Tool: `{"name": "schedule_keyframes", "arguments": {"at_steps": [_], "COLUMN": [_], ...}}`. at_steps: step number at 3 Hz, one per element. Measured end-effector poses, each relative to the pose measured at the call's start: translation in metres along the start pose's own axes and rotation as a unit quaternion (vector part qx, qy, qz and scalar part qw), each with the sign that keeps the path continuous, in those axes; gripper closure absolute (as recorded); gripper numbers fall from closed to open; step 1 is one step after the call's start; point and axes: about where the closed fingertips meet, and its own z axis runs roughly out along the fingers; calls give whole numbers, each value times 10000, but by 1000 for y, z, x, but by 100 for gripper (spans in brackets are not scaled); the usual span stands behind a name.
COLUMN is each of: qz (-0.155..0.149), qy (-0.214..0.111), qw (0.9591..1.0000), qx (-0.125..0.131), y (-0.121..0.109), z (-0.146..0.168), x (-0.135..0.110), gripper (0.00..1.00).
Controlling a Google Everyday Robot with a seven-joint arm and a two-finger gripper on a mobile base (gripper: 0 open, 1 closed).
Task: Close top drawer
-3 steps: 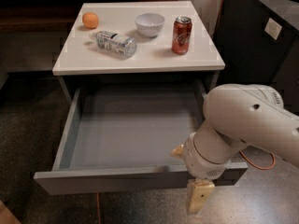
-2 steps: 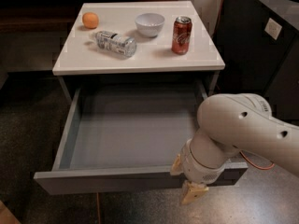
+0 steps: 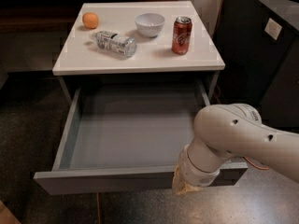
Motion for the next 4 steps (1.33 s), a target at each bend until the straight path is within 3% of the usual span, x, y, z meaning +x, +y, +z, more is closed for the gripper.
{"name": "schedule_keyframes", "arguments": {"at_steps": [1,2,4], "qz": [73,306,674], "qy": [220,418,590], "qw": [9996,9973,9847], "qx": [160,519,1495], "y": [-8,-24,-98], "z": [12,16,5], "x": [7,16,39], "gripper": [100,100,100]}}
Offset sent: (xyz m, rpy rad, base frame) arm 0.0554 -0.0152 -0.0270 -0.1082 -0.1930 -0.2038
